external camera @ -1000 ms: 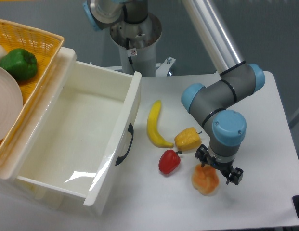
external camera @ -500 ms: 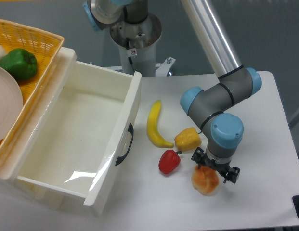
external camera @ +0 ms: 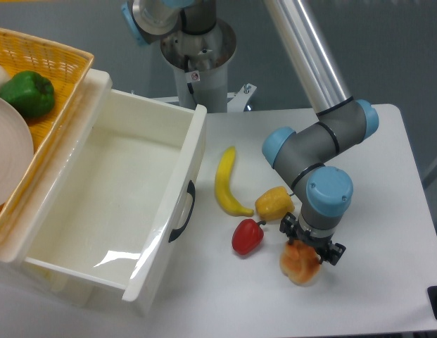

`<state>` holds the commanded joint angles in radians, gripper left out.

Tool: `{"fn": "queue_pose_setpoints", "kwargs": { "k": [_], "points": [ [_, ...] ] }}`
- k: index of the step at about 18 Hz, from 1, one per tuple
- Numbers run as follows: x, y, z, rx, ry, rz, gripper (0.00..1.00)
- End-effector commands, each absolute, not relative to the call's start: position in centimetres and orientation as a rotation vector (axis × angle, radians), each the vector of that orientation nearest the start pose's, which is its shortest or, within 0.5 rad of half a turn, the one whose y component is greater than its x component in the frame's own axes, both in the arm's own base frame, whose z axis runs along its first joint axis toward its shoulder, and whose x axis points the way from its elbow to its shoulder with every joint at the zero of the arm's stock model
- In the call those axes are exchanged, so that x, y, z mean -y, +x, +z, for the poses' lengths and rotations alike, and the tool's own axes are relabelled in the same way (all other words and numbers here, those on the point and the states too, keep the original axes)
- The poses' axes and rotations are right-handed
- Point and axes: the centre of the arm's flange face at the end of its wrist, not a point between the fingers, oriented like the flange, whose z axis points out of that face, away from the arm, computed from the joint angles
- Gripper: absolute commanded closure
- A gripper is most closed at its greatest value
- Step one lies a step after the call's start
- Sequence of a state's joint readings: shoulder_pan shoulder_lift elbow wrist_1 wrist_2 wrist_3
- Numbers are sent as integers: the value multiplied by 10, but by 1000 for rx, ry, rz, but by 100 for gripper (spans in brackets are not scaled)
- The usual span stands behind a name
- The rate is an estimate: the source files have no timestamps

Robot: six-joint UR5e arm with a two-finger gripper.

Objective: Pick up the round bread
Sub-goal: 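Close the gripper around the bread roll, then lift the held bread roll up off the table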

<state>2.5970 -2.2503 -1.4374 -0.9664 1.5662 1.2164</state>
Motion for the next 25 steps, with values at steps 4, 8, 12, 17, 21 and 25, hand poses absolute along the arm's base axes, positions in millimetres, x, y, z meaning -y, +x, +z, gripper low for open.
{"fn": "queue_pose_setpoints", "kwargs": {
  "k": [4,8,12,17,21,25],
  "points": [
    [-478,-541,204,-266,-3080,85,100],
    [-471,-549,214,-240,-3024,63,100],
    [-475,-563,239,-277,-3023,93,100],
    [-464,-592,276,-446,-3061,-46,100],
    [-461,-601,299,-496,-3057,-115,100],
    [-456,-608,317,-496,-3067,-164,100]
  ]
}}
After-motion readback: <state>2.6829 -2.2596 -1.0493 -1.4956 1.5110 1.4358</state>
